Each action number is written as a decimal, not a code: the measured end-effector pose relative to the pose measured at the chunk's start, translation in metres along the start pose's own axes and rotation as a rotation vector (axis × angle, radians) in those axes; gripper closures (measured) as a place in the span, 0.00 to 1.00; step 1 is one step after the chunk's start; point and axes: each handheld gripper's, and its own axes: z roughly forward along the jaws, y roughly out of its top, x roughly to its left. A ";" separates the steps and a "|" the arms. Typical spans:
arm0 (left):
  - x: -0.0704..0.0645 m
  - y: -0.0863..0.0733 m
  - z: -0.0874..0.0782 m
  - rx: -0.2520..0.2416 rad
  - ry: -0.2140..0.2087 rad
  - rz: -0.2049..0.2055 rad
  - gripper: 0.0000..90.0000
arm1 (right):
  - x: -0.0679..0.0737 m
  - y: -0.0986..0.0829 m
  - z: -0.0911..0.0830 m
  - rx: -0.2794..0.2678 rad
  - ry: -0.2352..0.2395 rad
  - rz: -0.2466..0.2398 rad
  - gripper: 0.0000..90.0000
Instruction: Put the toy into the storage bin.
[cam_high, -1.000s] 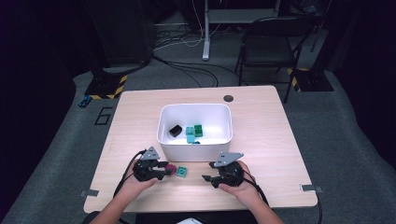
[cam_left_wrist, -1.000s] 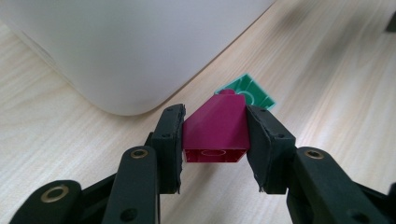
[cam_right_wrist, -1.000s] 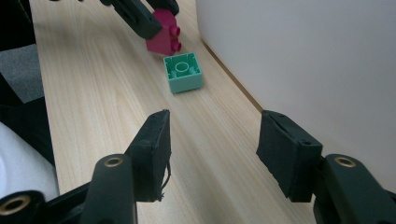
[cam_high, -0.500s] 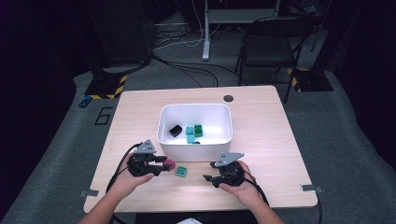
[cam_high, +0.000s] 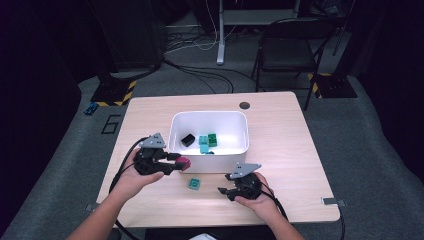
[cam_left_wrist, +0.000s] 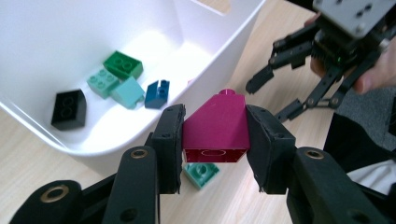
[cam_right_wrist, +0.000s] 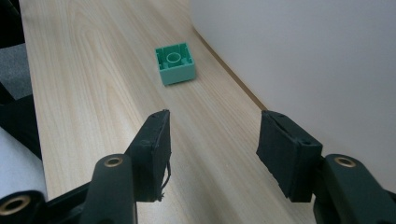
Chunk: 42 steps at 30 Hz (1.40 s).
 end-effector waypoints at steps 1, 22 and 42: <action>0.000 0.004 -0.001 -0.007 0.003 0.003 0.65 | 0.000 0.000 0.000 0.001 0.001 0.009 0.48; 0.034 0.071 0.020 -0.001 0.044 0.006 0.65 | -0.005 -0.003 0.002 0.010 -0.010 0.005 0.48; 0.063 0.104 0.086 -0.006 0.059 -0.029 0.65 | -0.005 -0.005 0.005 0.019 -0.002 0.007 0.48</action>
